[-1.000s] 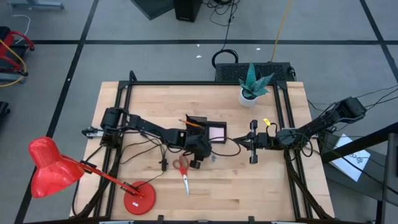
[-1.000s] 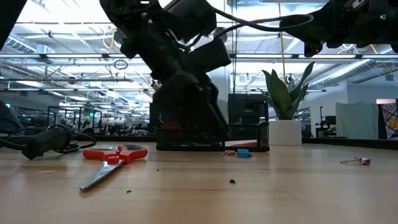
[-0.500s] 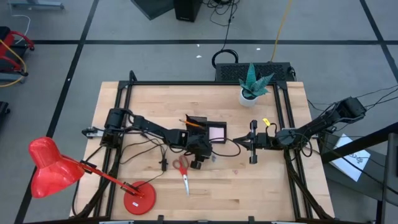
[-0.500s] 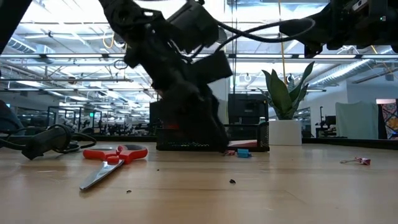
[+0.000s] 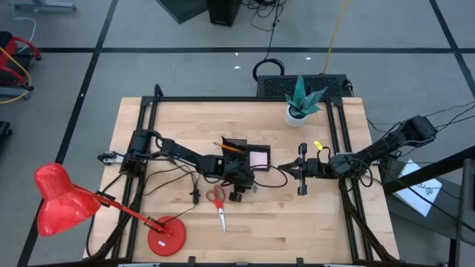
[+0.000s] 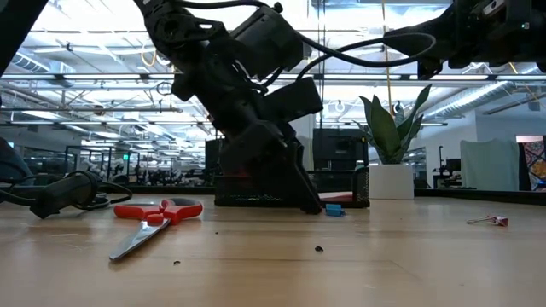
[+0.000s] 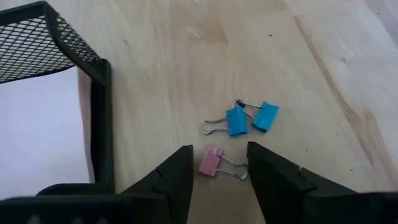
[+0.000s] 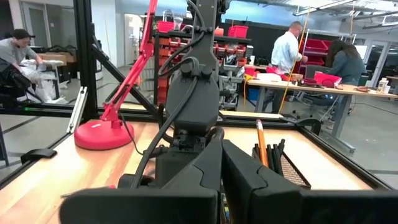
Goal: Pick and place office supplies into organizer
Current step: Put the pink binder clip into the black desk organizer
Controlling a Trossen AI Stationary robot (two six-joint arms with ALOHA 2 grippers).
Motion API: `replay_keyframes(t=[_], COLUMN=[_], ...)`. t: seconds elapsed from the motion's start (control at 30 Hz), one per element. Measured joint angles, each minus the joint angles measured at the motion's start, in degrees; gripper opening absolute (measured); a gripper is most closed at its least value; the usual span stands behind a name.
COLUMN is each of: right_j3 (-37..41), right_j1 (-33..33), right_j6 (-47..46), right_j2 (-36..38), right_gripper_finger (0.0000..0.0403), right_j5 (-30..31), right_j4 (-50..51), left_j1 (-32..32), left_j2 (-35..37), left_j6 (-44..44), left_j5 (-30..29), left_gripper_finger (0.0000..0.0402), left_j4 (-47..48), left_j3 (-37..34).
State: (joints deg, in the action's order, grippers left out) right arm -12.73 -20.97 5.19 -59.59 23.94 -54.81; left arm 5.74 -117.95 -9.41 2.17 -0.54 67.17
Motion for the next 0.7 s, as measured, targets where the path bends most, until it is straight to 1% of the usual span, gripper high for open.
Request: replay_keyframes(t=[0.07,0.3,0.37,0.5,0.6,0.7], right_j3=[0.0,0.0,0.0,0.0,0.0,0.0], right_j1=[0.0,0.0,0.0,0.0,0.0,0.0], right_j6=[0.0,0.0,0.0,0.0,0.0,0.0], right_j2=[0.0,0.0,0.0,0.0,0.0,0.0], right_gripper_finger=[0.0004,0.0004,0.0004,0.0004,0.0004,0.0004], right_j5=[0.0,0.0,0.0,0.0,0.0,0.0], right_j4=[0.0,0.2,0.2,0.2,0.2,0.2], left_j1=[0.0,0.0,0.0,0.2,0.6,1.0], left_j2=[0.0,0.1,0.0,0.0,0.0,0.5], left_j6=[-0.1,-0.9,-1.0,-2.1,-3.3,-3.8], left_j5=[0.7,2.3,2.4,2.3,2.3,2.3], left_gripper_finger=[0.0127,0.0014,0.0008,0.0014,0.0006,0.0008], left_j4=[0.5,0.8,0.6,0.6,0.5,0.6], left_j3=[0.0,0.0,0.0,0.0,0.0,-0.1])
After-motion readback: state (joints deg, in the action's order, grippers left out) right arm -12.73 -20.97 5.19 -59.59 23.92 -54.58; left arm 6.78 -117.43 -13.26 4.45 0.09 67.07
